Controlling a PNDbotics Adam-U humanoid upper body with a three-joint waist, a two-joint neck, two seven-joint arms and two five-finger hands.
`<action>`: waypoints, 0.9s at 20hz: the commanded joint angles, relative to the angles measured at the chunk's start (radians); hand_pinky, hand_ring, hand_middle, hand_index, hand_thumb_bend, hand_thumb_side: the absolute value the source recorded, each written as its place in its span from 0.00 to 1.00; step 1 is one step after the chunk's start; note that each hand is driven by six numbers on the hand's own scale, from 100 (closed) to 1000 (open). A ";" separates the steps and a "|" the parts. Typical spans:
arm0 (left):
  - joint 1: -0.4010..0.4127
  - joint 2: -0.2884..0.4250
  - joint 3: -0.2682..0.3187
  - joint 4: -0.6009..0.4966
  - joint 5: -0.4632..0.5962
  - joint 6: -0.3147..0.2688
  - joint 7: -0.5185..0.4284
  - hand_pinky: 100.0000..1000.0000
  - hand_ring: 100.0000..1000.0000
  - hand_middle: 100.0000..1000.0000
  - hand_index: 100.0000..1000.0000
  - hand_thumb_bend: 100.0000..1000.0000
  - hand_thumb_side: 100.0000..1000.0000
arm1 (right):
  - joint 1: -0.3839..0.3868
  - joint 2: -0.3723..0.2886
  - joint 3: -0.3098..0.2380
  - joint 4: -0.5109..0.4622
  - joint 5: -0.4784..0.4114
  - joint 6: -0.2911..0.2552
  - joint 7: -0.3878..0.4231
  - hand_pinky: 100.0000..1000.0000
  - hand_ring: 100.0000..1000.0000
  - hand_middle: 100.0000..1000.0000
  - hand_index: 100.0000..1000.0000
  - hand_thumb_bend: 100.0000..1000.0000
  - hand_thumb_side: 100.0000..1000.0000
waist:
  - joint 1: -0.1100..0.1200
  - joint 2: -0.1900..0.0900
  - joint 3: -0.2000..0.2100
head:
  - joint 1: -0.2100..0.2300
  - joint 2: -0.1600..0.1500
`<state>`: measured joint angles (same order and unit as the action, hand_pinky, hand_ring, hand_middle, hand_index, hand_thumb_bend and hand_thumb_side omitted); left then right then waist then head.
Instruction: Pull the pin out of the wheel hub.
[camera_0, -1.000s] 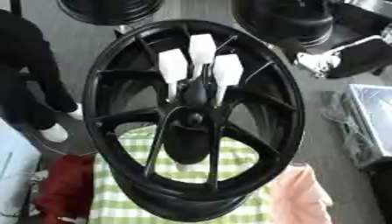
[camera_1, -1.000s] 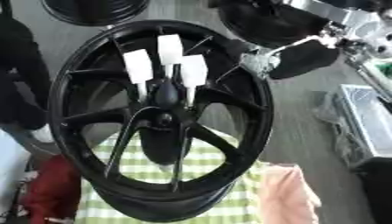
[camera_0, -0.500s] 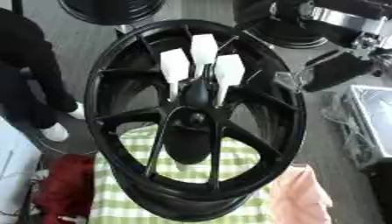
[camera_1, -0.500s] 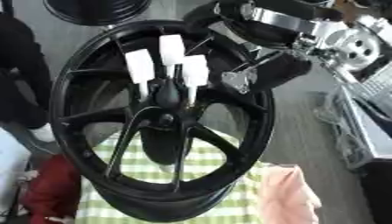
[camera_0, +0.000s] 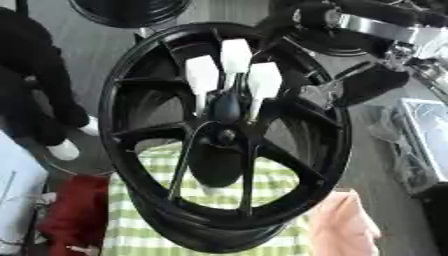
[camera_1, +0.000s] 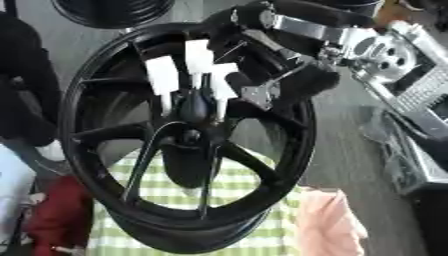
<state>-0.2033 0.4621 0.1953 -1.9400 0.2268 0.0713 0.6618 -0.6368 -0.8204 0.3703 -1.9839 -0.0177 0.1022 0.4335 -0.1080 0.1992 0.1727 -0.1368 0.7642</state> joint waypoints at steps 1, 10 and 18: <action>-0.006 0.023 0.014 -0.006 -0.007 0.000 0.005 0.56 0.59 0.78 0.77 0.14 0.81 | -0.015 -0.006 -0.002 -0.016 0.022 0.016 0.002 0.99 0.82 0.72 0.91 0.00 0.00 | 0.004 -0.021 0.005 | -0.009 0.006; -0.006 0.020 0.011 -0.001 -0.008 0.002 0.003 0.56 0.59 0.77 0.76 0.14 0.81 | -0.009 0.000 -0.002 -0.016 0.092 -0.033 0.017 1.00 0.88 0.77 0.91 0.00 0.00 | 0.000 -0.019 0.018 | -0.014 0.006; -0.008 0.020 0.009 -0.002 -0.012 0.004 0.002 0.56 0.59 0.77 0.76 0.14 0.81 | 0.005 -0.001 -0.003 -0.016 0.143 -0.048 0.002 1.00 0.93 0.80 0.92 0.00 0.00 | 0.001 -0.012 0.016 | -0.020 0.006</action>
<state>-0.2030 0.4614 0.1997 -1.9335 0.2195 0.0733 0.6638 -0.6234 -0.8050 0.3828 -1.9839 0.1161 0.0584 0.4388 -0.1146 0.2002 0.1900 -0.1527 0.7642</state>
